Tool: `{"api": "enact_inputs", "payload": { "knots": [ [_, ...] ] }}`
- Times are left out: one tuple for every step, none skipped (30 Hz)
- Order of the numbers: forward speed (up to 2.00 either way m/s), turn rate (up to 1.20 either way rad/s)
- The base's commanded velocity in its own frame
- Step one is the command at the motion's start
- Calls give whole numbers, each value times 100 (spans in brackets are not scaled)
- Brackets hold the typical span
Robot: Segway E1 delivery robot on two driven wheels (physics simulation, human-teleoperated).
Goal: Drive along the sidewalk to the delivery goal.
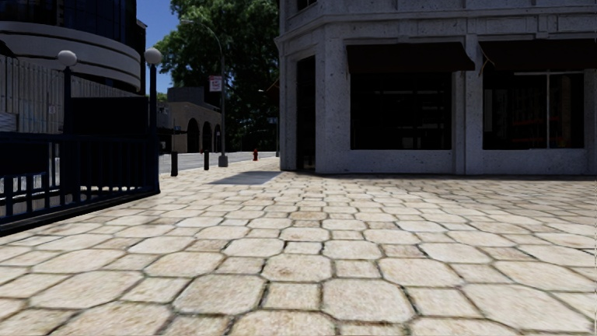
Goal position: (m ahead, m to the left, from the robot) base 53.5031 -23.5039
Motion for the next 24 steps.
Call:
{"api": "enact_inputs", "payload": {
  "knots": [
    [200, 41],
    [200, 41],
    [200, 41],
    [200, 42],
    [200, 42],
    [200, 42],
    [200, 42],
    [200, 42],
    [200, 42],
    [200, 40],
    [200, 40],
    [200, 26],
    [200, 18],
    [200, 13],
    [200, 9],
    [200, 9],
    [200, 0],
    [200, 0],
    [200, 0],
    [200, 0],
    [200, 0],
    [200, 0],
    [200, 0],
    [200, 0]
  ]
}}
